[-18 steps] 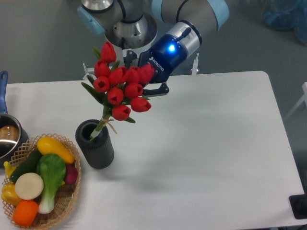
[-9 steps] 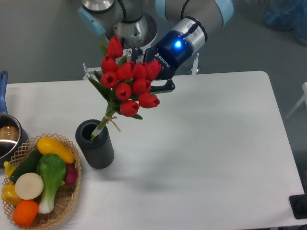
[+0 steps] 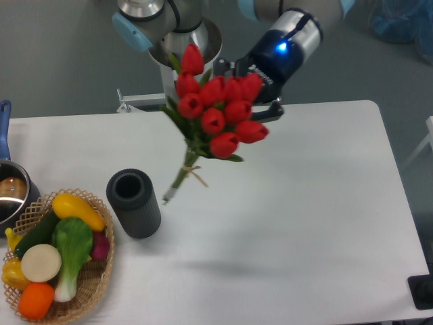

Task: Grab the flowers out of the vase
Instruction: 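Carry the held tulips away from the vase over the table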

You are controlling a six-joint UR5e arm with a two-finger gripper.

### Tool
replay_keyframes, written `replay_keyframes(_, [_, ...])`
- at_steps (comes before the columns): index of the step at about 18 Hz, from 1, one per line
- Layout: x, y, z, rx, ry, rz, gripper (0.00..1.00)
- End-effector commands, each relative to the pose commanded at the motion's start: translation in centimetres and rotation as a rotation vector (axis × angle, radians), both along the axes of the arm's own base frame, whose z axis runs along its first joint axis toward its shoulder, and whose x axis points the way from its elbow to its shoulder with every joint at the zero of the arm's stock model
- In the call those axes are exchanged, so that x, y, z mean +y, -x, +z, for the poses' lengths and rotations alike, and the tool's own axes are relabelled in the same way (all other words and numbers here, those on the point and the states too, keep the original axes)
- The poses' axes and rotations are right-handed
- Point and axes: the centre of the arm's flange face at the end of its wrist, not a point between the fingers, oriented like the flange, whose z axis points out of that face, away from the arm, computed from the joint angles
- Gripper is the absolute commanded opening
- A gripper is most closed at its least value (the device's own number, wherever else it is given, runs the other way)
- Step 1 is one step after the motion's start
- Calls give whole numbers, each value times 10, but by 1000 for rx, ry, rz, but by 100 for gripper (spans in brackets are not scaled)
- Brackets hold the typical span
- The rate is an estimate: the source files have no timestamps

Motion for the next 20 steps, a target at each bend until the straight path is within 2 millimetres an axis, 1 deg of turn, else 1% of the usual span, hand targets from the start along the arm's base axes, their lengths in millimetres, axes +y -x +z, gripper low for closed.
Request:
replay_keyframes(5, [-7, 9, -5, 109, 79, 25, 18])
replay_keyframes(8, [-23, 26, -8, 186, 160, 75, 20])
replay_keyframes(10, [-33, 36, -8, 257, 165, 67, 20])
replay_keyframes(11, [-38, 42, -12, 272, 172, 70, 20])
replay_keyframes(12, [-42, 46, -11, 292, 192, 79, 19])
replay_keyframes(15, [-53, 56, -17, 366, 342, 122, 20])
replay_keyframes(17, [-56, 61, -17, 401, 415, 141, 19])
replay_keyframes(19, [-56, 69, -22, 415, 446, 142, 19])
replay_keyframes(20, [-56, 72, -19, 432, 461, 143, 19])
